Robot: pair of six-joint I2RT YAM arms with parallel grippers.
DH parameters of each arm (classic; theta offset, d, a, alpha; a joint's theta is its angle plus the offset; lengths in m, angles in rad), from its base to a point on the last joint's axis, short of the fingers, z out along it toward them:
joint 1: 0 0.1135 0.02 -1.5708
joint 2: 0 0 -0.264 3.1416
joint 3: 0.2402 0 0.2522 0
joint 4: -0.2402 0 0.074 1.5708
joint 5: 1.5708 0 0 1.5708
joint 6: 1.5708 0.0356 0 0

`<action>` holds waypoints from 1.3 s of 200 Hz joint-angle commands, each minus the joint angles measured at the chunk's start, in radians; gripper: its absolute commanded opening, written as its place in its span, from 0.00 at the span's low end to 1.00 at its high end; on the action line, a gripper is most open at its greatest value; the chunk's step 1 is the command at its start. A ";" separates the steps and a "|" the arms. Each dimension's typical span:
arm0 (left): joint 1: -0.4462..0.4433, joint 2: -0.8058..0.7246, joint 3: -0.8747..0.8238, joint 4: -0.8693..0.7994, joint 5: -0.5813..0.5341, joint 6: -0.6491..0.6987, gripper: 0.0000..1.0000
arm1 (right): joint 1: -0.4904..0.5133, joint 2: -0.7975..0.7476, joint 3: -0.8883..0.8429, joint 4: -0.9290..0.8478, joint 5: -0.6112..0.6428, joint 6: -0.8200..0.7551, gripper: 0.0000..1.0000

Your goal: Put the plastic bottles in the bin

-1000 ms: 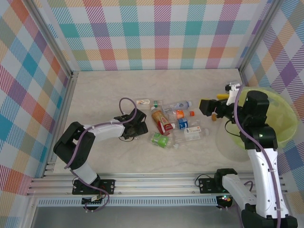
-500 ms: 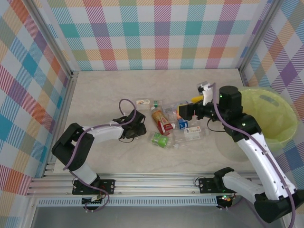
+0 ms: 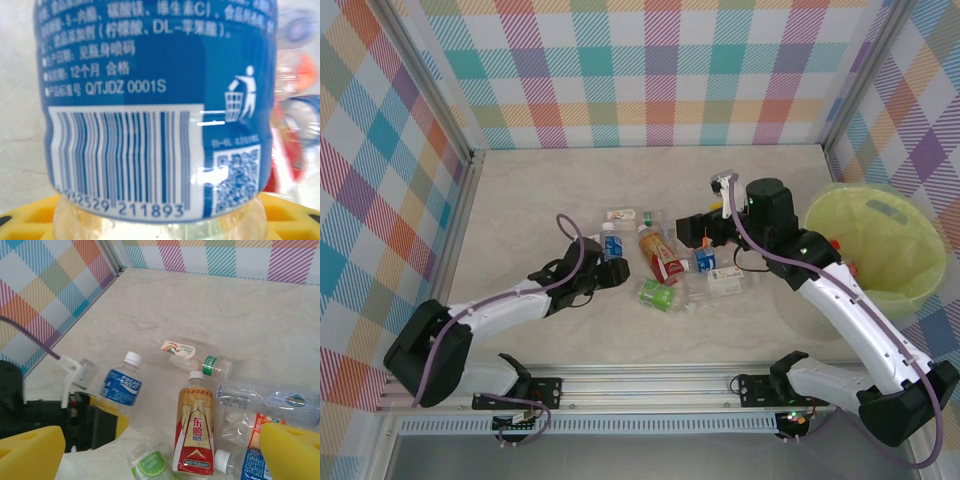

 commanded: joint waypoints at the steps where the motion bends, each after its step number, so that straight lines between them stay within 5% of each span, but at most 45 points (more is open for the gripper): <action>1: 0.005 -0.096 -0.022 0.095 0.074 0.139 0.39 | 0.006 -0.013 -0.037 0.092 0.030 0.060 1.00; 45: 0.005 -0.169 -0.020 0.179 0.206 0.243 0.39 | 0.006 0.012 -0.122 0.269 0.011 0.240 1.00; 91: 0.003 -0.119 0.061 0.227 0.392 0.278 0.40 | 0.007 0.083 -0.124 0.439 -0.242 0.352 1.00; 143: -0.024 -0.032 0.164 0.251 0.505 0.338 0.41 | 0.008 0.176 -0.078 0.444 -0.233 0.438 1.00; 169: -0.041 0.001 0.193 0.252 0.504 0.383 0.41 | 0.008 0.197 -0.078 0.471 -0.214 0.461 0.85; 260: -0.065 0.016 0.202 0.261 0.496 0.390 0.41 | 0.008 0.217 -0.101 0.573 -0.197 0.495 0.57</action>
